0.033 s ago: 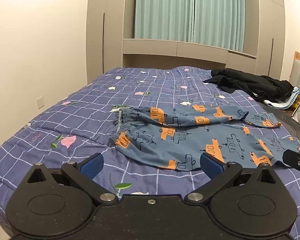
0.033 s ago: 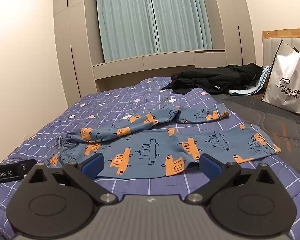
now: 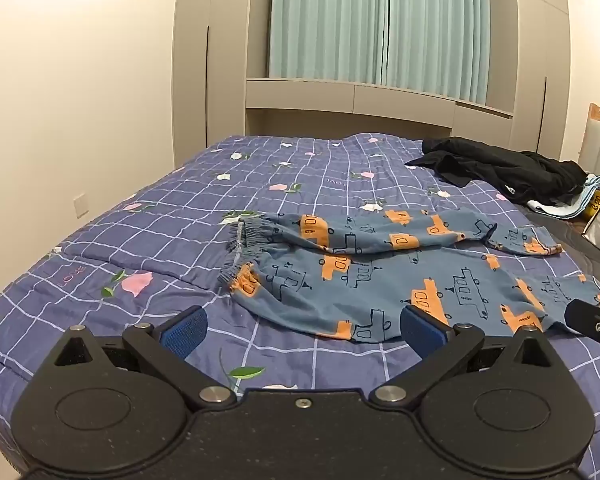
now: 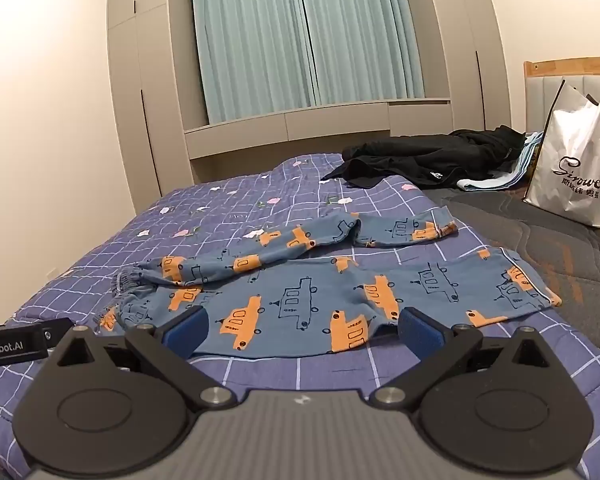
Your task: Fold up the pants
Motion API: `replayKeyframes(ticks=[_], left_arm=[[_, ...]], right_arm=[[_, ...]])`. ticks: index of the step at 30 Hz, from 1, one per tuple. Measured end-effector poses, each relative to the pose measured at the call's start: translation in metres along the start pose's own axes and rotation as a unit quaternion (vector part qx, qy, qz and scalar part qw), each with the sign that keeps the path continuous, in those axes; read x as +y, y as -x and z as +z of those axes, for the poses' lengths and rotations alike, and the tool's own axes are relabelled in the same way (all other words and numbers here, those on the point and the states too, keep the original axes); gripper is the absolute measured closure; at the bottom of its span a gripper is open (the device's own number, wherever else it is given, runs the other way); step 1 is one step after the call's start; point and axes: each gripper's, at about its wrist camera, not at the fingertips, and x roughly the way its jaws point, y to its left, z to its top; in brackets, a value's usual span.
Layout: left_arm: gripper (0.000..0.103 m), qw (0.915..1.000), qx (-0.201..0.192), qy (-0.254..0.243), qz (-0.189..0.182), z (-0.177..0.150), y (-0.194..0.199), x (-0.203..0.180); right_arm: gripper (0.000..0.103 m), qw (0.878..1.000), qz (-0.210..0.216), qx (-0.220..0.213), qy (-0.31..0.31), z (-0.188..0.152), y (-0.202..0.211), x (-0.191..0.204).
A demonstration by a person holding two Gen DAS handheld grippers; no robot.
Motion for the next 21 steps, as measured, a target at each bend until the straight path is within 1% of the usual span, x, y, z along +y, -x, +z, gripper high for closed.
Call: replayKeyframes(ticks=[6, 7, 13, 16, 21], left_arm=[[0.001, 1.0, 0.003, -0.002, 0.0, 0.0, -0.002, -0.002], [0.001, 1.0, 0.001, -0.001, 0.001, 0.005, -0.002, 0.001], [0.001, 1.0, 0.002, -0.001, 0.0, 0.01, -0.002, -0.003], [0.001, 1.0, -0.002, 0.001, 0.0, 0.002, 0.0, 0.0], [0.001, 1.0, -0.001, 0.001, -0.001, 0.002, -0.001, 0.0]], right_arm=[[0.0, 1.0, 0.0, 0.0, -0.001, 0.001, 0.001, 0.0], [0.0, 1.0, 0.0, -0.001, -0.002, 0.001, 0.001, 0.0], [0.0, 1.0, -0.001, -0.002, -0.001, 0.002, 0.001, 0.001], [0.0, 1.0, -0.002, 0.0, -0.001, 0.003, 0.001, -0.001], [0.0, 1.0, -0.003, 0.0, -0.002, 0.001, 0.0, -0.002]])
